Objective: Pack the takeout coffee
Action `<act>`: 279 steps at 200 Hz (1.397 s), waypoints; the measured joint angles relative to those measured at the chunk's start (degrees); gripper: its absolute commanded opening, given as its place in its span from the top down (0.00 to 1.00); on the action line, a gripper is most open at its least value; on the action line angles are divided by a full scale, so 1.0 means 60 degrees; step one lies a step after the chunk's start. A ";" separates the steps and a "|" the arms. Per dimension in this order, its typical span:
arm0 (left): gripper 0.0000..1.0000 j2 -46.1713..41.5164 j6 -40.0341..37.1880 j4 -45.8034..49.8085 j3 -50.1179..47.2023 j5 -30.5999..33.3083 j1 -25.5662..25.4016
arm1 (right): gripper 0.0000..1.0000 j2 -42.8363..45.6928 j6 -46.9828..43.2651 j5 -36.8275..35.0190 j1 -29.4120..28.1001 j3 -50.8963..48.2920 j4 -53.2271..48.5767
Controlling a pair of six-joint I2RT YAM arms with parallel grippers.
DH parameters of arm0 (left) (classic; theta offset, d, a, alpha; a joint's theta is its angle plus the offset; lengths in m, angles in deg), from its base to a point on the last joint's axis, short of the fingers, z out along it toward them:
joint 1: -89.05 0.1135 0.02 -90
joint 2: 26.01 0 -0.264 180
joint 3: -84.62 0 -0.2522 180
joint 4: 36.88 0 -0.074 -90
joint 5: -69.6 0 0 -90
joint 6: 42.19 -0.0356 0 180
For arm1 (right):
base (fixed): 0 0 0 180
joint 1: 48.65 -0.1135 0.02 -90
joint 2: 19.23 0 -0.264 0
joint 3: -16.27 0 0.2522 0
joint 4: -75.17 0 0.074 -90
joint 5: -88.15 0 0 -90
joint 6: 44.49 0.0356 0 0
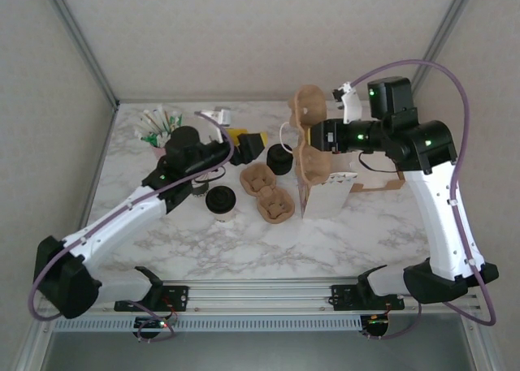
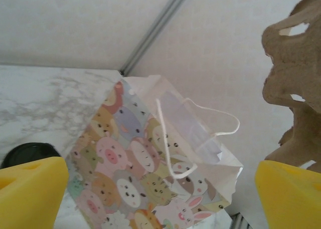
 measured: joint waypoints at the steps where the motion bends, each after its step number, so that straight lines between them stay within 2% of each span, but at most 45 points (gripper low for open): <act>1: 0.09 0.0047 -0.0004 0.0015 0.0044 -0.0029 -0.0015 | 0.65 0.0000 0.0000 0.0004 0.0018 -0.0004 -0.0004; 48: 0.30 0.1894 -0.0182 0.0678 0.1621 -0.0448 -0.0477 | 0.65 -0.0015 -0.0004 0.0029 0.0933 -0.0011 -0.0306; 77: 0.39 0.2477 -0.0229 0.1111 0.2051 -0.0404 -0.0484 | 0.65 -0.0211 -0.0040 -0.0025 0.1213 0.0025 -0.0525; 126: 0.75 0.2925 -0.0120 0.1344 0.2466 -0.0477 -0.0484 | 0.65 -0.0973 -0.0102 -0.0499 0.1311 0.0412 -0.0867; 151: 0.85 0.3045 -0.0007 0.1351 0.2499 -0.0630 -0.0484 | 0.65 -0.1311 -0.0146 -0.0761 0.1337 0.0736 -0.1089; 192: 0.94 0.3064 0.0251 0.1344 0.2499 -0.0747 -0.0568 | 0.66 -0.1803 -0.0189 -0.1005 0.1337 0.1257 -0.1293; 279: 0.92 0.3060 0.0317 0.1344 0.2484 -0.0729 -0.0667 | 0.67 -0.2463 -0.0295 -0.1585 0.1337 0.1628 -0.1632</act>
